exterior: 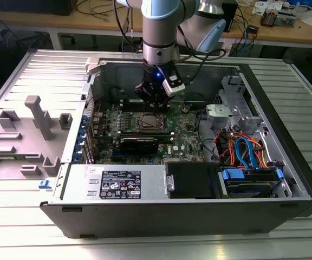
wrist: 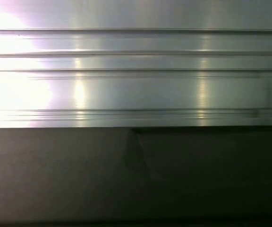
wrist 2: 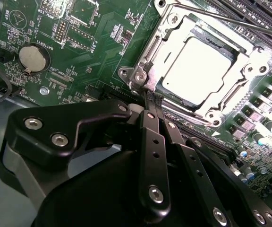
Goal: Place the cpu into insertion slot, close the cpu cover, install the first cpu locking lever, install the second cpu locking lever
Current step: 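Install the first cpu locking lever, then install the second cpu locking lever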
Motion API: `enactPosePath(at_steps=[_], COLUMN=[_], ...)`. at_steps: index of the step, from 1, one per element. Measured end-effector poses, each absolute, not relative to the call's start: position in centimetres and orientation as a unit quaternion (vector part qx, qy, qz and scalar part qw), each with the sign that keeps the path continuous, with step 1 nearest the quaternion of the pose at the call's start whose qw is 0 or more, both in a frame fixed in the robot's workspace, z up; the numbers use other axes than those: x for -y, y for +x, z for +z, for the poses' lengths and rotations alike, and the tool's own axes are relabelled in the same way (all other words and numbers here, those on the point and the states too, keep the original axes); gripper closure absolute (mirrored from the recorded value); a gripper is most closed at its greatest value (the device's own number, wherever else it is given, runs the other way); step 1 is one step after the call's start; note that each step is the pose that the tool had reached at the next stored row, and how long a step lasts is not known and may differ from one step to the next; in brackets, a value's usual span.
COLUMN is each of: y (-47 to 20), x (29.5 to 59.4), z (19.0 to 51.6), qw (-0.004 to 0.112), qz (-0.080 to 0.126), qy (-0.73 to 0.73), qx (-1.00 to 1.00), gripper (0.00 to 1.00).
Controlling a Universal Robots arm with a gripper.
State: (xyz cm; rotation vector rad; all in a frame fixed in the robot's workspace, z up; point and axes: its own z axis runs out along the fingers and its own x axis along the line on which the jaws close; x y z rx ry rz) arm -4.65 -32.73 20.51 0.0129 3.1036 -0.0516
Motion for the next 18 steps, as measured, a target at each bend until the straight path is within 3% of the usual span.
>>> enactPosePath(at_steps=[18], y=[-4.64], x=[32.93], z=[20.88], qw=[0.019], qz=[-0.017], qy=[0.004], qx=[-1.000], gripper=[0.89])
